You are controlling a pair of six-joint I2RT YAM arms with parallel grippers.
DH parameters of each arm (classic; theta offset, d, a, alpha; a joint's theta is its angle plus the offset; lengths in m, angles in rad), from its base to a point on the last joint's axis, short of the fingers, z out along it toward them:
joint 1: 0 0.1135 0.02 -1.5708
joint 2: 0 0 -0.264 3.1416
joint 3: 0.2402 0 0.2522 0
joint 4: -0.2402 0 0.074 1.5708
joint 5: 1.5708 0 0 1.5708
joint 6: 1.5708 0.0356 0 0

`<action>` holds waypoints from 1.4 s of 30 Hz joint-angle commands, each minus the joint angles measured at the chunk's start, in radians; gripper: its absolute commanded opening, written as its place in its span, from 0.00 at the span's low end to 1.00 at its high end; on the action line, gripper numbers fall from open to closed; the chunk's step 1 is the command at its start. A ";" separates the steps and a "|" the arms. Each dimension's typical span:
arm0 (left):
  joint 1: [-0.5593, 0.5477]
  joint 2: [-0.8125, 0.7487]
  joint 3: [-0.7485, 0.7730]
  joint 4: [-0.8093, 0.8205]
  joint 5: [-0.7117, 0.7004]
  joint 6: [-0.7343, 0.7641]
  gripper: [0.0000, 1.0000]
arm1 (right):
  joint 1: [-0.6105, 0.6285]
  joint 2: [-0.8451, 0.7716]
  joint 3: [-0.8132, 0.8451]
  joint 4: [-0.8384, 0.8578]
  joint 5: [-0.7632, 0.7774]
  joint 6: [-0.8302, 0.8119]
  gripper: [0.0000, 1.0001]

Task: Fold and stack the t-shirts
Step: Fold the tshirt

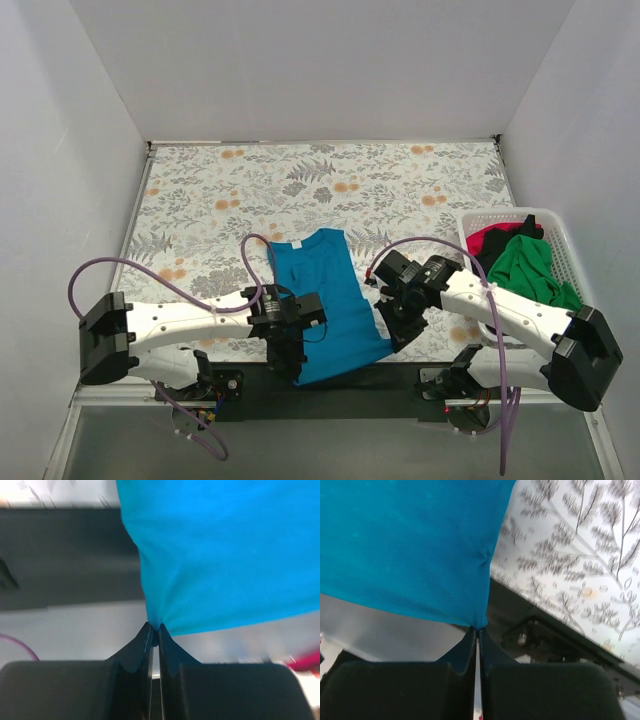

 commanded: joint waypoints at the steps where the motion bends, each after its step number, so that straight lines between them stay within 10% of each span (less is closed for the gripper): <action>1: 0.005 -0.061 0.086 -0.206 0.085 -0.038 0.00 | -0.006 -0.012 0.092 -0.242 -0.024 -0.077 0.01; 19: 0.451 -0.011 0.324 -0.150 -0.044 0.316 0.00 | -0.112 0.435 0.857 -0.308 0.120 -0.206 0.01; 42: 0.745 0.121 0.300 0.158 -0.193 0.439 0.00 | -0.178 0.808 1.240 -0.093 0.174 -0.313 0.01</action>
